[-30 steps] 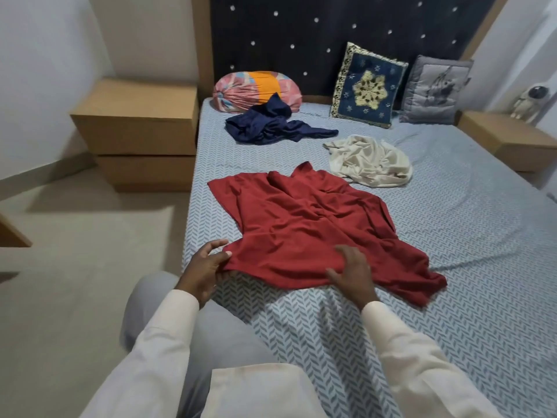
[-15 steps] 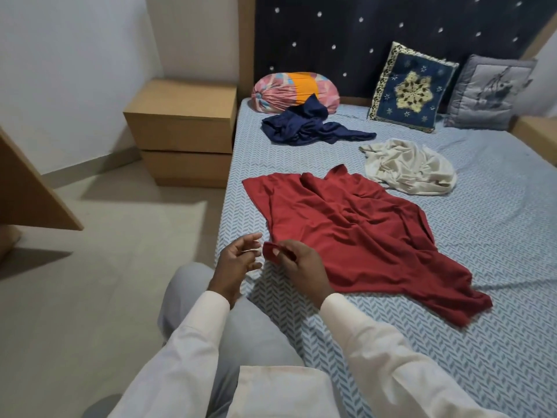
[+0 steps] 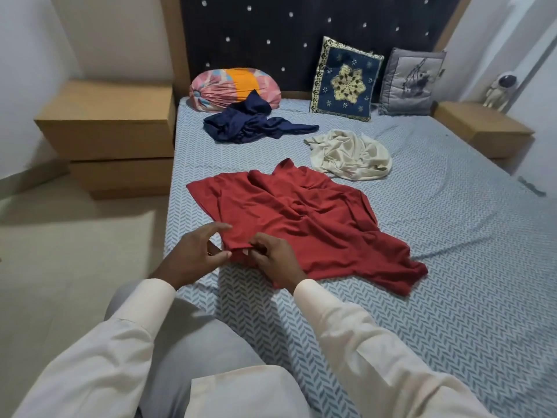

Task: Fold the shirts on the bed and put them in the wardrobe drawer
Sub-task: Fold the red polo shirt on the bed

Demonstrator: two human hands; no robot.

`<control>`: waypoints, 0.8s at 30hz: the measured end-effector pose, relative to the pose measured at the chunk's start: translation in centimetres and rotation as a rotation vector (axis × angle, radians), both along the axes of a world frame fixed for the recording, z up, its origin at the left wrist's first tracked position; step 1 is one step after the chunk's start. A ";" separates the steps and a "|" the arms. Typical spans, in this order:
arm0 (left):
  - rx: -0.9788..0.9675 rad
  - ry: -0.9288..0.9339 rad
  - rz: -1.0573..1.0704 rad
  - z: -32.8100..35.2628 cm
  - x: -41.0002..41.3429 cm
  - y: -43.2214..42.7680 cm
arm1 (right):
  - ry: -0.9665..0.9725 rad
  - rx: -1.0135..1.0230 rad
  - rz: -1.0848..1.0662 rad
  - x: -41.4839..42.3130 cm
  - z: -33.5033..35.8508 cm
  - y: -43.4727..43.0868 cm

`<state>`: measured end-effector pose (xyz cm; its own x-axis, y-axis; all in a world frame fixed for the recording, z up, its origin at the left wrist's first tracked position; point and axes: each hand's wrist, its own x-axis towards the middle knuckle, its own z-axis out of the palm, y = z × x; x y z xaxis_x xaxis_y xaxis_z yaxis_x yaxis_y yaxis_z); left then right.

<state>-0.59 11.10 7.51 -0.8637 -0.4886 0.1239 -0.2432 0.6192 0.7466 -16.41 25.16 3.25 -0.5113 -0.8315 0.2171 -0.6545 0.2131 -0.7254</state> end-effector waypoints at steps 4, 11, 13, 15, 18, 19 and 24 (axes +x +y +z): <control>-0.058 -0.028 -0.098 -0.4 -1.7 1.7 | -0.003 -0.004 0.034 0.9 0.4 -0.5; -0.428 -0.233 -0.044 0.8 -1.6 1.1 | 0.033 0.025 -0.010 1.6 1.4 -2.0; -0.543 -0.280 0.052 1.6 -1.6 1.3 | 0.080 0.045 -0.031 2.1 1.8 -2.3; -0.654 -0.277 0.159 2.3 -1.3 1.1 | 0.172 0.071 -0.070 2.0 1.8 -1.9; -0.737 -0.243 0.259 2.7 -0.5 0.4 | 0.243 0.175 -0.156 -0.4 0.6 1.0; -0.746 -0.247 0.276 2.5 -0.1 0.0 | 0.243 0.217 -0.204 -1.7 -0.2 2.6; -0.832 -0.190 0.310 1.0 2.2 -2.1 | 0.234 0.376 -0.559 -9.0 -2.5 12.1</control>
<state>1.56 9.00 8.54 -0.7504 -0.5186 0.4098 -0.5618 0.8271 0.0179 -25.39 37.22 0.71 -0.8579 -0.4987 0.1236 -0.5040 0.7704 -0.3905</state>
